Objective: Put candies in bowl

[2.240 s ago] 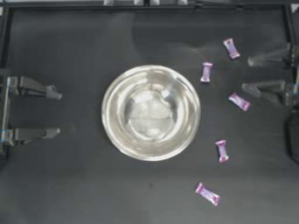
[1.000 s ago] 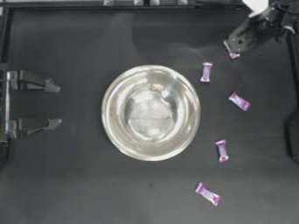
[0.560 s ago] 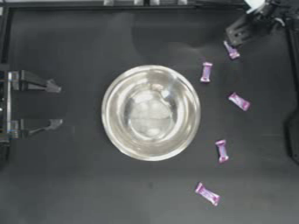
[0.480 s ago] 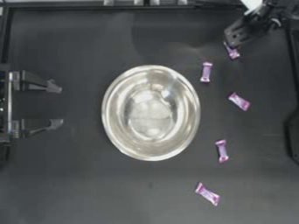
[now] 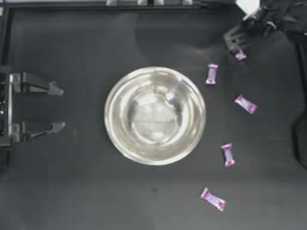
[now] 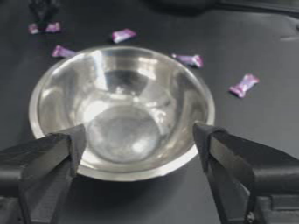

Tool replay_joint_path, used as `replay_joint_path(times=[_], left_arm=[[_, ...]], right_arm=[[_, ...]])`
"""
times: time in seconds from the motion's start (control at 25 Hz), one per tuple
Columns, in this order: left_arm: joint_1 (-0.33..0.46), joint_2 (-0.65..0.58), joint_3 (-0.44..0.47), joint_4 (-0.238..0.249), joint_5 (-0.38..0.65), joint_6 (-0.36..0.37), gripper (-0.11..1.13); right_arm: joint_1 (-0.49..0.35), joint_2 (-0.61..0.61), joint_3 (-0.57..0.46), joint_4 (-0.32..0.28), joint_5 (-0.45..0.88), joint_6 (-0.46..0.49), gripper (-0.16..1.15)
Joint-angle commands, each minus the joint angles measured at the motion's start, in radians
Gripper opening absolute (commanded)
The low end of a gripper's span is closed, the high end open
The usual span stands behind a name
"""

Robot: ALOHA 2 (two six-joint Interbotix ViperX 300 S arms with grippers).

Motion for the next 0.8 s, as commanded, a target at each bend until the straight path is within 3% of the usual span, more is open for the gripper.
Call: replay_joint_path(times=[0.04,0.52,0.6,0.8], left_arm=[[0.000,0.021,-0.011,-0.002,-0.009,-0.002,1.01],[0.000,0.021,-0.009,-0.002,-0.008,-0.012,1.01],[0.000,0.021,-0.008,-0.002,-0.008,-0.012,1.01],[0.002,0.021,-0.008,-0.002,-0.008,-0.012,1.01]], right_arm=[[0.000,-0.005,-0.025,-0.003,-0.005,0.002,0.95],[0.000,0.048,-0.044,-0.034,0.003,0.034,0.94],[0.000,0.051,-0.043,-0.038,0.003,0.037,0.90],[0.000,0.061,-0.038,-0.037,0.005,0.031,0.64]])
